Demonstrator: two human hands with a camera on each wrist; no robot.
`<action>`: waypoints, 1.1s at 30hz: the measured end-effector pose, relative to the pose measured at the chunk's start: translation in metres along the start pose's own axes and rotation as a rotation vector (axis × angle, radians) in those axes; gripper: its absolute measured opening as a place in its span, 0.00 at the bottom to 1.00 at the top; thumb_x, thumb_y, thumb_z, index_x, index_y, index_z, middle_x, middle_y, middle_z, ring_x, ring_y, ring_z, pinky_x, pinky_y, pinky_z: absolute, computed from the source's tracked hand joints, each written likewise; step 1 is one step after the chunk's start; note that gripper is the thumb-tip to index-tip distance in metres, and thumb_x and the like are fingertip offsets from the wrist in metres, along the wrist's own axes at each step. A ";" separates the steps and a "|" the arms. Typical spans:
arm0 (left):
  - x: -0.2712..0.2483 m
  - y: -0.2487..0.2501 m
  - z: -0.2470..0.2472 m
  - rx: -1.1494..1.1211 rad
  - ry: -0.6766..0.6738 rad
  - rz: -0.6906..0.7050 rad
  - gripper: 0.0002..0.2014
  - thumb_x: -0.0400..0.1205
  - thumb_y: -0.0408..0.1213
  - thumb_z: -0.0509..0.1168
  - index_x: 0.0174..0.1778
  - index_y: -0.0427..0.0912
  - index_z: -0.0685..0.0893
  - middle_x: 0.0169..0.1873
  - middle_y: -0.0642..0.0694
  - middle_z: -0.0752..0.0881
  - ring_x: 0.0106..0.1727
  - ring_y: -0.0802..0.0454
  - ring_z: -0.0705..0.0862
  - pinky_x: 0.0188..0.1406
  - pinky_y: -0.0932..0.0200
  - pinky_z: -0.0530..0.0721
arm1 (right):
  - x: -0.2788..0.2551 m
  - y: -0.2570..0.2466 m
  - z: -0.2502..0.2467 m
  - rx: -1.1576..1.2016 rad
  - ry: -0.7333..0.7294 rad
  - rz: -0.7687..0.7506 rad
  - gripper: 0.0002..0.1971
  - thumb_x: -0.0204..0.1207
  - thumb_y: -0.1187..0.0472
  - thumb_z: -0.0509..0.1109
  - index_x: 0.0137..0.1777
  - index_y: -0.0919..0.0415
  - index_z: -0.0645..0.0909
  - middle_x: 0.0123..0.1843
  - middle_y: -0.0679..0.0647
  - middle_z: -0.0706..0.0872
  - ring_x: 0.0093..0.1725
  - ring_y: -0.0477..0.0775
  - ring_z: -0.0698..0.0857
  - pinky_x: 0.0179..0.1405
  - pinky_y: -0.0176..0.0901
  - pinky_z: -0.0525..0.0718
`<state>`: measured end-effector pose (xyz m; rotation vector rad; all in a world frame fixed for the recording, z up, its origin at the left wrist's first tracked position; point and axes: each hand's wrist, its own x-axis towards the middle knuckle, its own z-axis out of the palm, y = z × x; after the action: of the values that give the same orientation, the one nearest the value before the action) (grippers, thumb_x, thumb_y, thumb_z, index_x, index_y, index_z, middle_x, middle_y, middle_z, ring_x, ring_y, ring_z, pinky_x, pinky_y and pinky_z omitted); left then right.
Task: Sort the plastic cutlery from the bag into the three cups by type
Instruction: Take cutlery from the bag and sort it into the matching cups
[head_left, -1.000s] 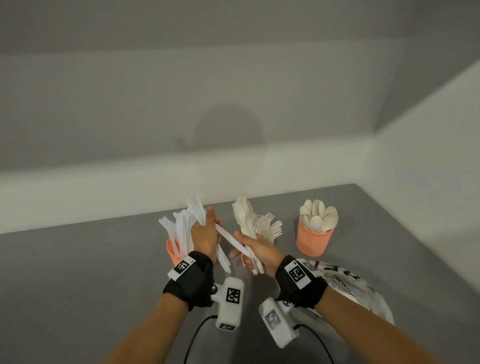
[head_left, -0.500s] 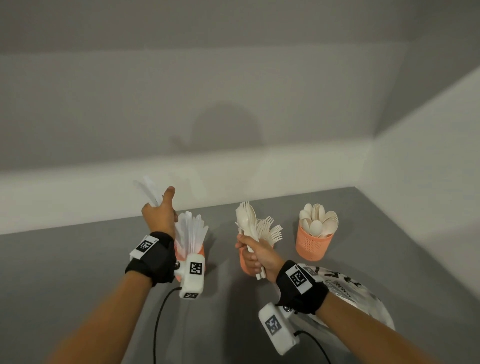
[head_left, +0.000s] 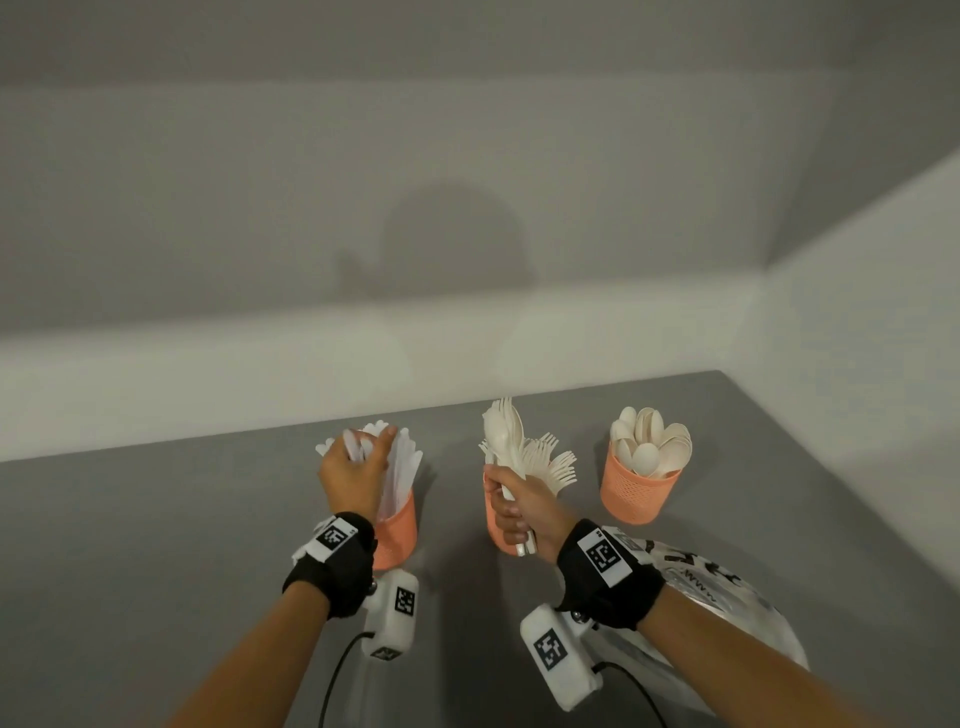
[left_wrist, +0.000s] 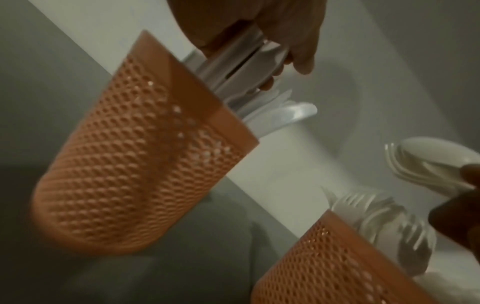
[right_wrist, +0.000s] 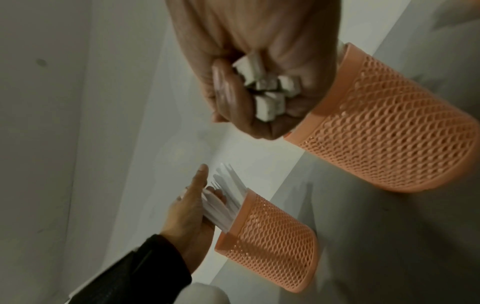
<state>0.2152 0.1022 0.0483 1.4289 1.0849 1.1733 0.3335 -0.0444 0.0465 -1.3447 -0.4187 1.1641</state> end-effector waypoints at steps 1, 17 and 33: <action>-0.003 -0.003 -0.001 0.024 0.003 0.025 0.12 0.76 0.38 0.72 0.31 0.40 0.76 0.28 0.48 0.80 0.28 0.64 0.80 0.36 0.66 0.75 | 0.000 0.001 0.000 -0.003 0.002 -0.001 0.15 0.82 0.54 0.59 0.35 0.58 0.72 0.14 0.45 0.63 0.11 0.41 0.59 0.10 0.30 0.59; -0.003 -0.026 -0.015 0.715 -0.101 0.789 0.19 0.79 0.39 0.54 0.52 0.34 0.87 0.48 0.37 0.86 0.54 0.43 0.75 0.54 0.48 0.74 | 0.001 0.004 0.002 -0.033 0.017 -0.077 0.15 0.81 0.48 0.61 0.40 0.58 0.74 0.17 0.46 0.65 0.12 0.42 0.63 0.13 0.30 0.64; -0.070 0.037 0.047 0.021 -0.494 0.024 0.12 0.83 0.41 0.62 0.55 0.36 0.74 0.42 0.44 0.83 0.46 0.49 0.85 0.43 0.65 0.82 | -0.023 0.005 0.013 -0.299 -0.066 -0.201 0.08 0.83 0.60 0.59 0.44 0.58 0.76 0.20 0.49 0.76 0.16 0.42 0.74 0.16 0.33 0.72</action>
<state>0.2540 0.0213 0.0719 1.6380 0.7343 0.7634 0.3106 -0.0576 0.0537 -1.4835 -0.7821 1.0070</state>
